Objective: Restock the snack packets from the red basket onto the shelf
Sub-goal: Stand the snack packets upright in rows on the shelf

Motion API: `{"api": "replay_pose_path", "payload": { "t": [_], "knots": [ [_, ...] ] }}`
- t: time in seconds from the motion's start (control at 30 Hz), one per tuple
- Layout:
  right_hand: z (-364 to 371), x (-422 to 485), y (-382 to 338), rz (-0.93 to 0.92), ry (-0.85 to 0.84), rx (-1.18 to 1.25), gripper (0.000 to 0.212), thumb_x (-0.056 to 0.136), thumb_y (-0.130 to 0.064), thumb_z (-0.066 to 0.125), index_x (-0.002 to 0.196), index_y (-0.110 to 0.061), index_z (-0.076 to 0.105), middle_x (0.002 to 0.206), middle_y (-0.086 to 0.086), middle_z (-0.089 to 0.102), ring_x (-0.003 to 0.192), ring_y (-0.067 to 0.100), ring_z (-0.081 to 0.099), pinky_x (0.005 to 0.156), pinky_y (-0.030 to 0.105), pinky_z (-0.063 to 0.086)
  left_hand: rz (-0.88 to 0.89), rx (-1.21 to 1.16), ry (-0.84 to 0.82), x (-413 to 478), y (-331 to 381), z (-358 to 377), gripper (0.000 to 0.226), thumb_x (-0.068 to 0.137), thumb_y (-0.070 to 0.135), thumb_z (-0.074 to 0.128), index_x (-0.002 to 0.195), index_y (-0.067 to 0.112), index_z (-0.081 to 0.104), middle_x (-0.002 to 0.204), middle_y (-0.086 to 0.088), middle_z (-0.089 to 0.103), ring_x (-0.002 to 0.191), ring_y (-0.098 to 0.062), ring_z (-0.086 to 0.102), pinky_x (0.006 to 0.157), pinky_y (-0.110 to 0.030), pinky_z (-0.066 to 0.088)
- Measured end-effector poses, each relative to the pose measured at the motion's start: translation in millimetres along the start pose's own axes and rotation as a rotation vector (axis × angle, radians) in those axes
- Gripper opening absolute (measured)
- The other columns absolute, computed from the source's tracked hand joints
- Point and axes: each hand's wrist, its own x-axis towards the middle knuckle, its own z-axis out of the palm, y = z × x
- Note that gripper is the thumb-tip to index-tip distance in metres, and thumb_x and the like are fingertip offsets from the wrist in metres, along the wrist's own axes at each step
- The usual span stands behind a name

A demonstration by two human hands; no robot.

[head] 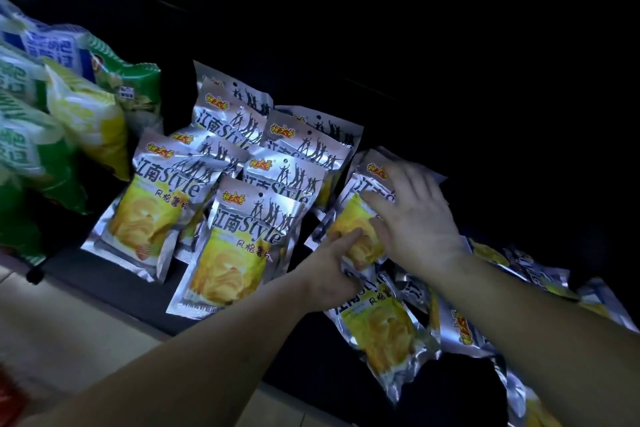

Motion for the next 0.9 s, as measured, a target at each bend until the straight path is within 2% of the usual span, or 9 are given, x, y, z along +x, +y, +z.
{"api": "replay_pose_path", "payload": {
  "t": [0.1, 0.17, 0.27, 0.33, 0.4, 0.5, 0.7, 0.8, 0.9],
  "knots": [
    [-3.7, -18.1, -14.0, 0.192, -0.302, 0.191, 0.046, 0.095, -0.039, 0.063, 0.141, -0.04, 0.056, 0.163, 0.007, 0.025, 0.151, 0.032, 0.015, 0.115, 0.058, 0.035, -0.018, -0.004, -0.012, 0.2, -2.7, 4.6, 0.09, 0.091, 0.016, 0.07, 0.162, 0.038, 0.02, 0.171, 0.009, -0.004, 0.158, -0.015, 0.012, 0.116, -0.026, 0.033],
    [5.1, -26.9, -17.6, 0.254, -0.514, 0.256, 0.055, 0.101, -0.04, 0.051, 0.152, -0.053, 0.034, 0.171, -0.002, -0.001, 0.156, 0.031, -0.008, 0.125, 0.06, 0.01, 0.018, 0.172, 0.157, -10.0, -5.9, 14.5, 0.068, 0.092, 0.018, 0.065, 0.152, 0.036, 0.041, 0.169, 0.003, 0.018, 0.153, -0.02, 0.028, 0.109, -0.029, 0.042],
    [15.9, -27.3, -11.7, 0.16, -0.592, 0.214, 0.057, 0.104, -0.045, 0.044, 0.154, -0.059, 0.02, 0.17, -0.005, -0.018, 0.154, 0.03, -0.024, 0.121, 0.065, -0.012, 0.061, 0.441, 0.424, -38.8, -15.3, 48.4, 0.044, 0.096, 0.039, 0.049, 0.139, 0.032, 0.055, 0.146, -0.003, 0.047, 0.129, -0.031, 0.051, 0.092, -0.04, 0.053],
    [18.6, -26.7, -3.8, 0.103, -0.617, 0.182, 0.057, 0.103, -0.056, 0.042, 0.154, -0.06, 0.018, 0.169, -0.004, -0.024, 0.153, 0.03, -0.029, 0.121, 0.064, -0.014, 0.107, 0.543, 0.276, -55.6, -19.9, 79.4, 0.056, 0.095, 0.052, 0.035, 0.149, 0.038, 0.043, 0.158, -0.01, 0.037, 0.141, -0.04, 0.039, 0.105, -0.048, 0.047],
    [19.2, -29.5, 0.3, 0.059, -0.643, 0.13, 0.06, 0.1, -0.065, 0.04, 0.155, -0.06, 0.015, 0.167, -0.003, -0.03, 0.151, 0.031, -0.032, 0.121, 0.061, -0.015, 0.091, 0.659, 0.067, -64.9, -20.4, 101.0, 0.058, 0.099, 0.059, 0.028, 0.155, 0.045, 0.028, 0.172, -0.008, 0.009, 0.156, -0.044, 0.006, 0.121, -0.058, 0.022],
    [21.1, -32.4, 2.1, -0.003, -0.669, 0.062, 0.062, 0.099, -0.07, 0.036, 0.155, -0.058, 0.012, 0.164, -0.003, -0.035, 0.15, 0.031, -0.035, 0.122, 0.061, -0.015, 0.063, 0.743, 0.011, -65.5, -18.7, 98.7, 0.053, 0.102, 0.062, 0.024, 0.152, 0.047, 0.032, 0.173, 0.001, -0.004, 0.156, -0.043, -0.013, 0.124, -0.06, 0.002],
    [19.3, -30.1, 10.0, -0.084, -0.689, 0.028, 0.064, 0.097, -0.068, 0.039, 0.156, -0.055, 0.018, 0.165, -0.002, -0.034, 0.15, 0.029, -0.035, 0.119, 0.066, -0.015, 0.084, 0.731, 0.051, -86.6, -37.4, 67.3, 0.046, 0.1, 0.055, 0.037, 0.123, 0.031, 0.068, 0.169, 0.001, 0.022, 0.158, -0.032, 0.011, 0.123, -0.052, 0.022],
    [11.2, -31.9, 0.0, -0.102, -0.632, 0.047, 0.059, 0.099, -0.061, 0.042, 0.155, -0.05, 0.027, 0.169, 0.0, -0.025, 0.153, 0.031, -0.027, 0.12, 0.066, -0.013, 0.072, 0.625, 0.232, -95.6, -50.3, 65.8, 0.041, 0.091, 0.049, 0.052, 0.127, 0.031, 0.062, 0.165, -0.007, 0.03, 0.147, -0.035, 0.033, 0.109, -0.049, 0.043],
    [1.7, -41.8, -22.2, -0.064, -0.516, 0.031, 0.055, 0.1, -0.056, 0.041, 0.153, -0.043, 0.038, 0.167, 0.006, 0.013, 0.153, 0.034, 0.008, 0.123, 0.058, 0.014, -0.13, 0.562, 0.347, -98.3, -41.3, 68.0, 0.068, 0.087, 0.054, 0.062, 0.148, 0.036, 0.037, 0.157, -0.003, 0.024, 0.136, -0.029, 0.036, 0.099, -0.042, 0.048]
  ]
}}
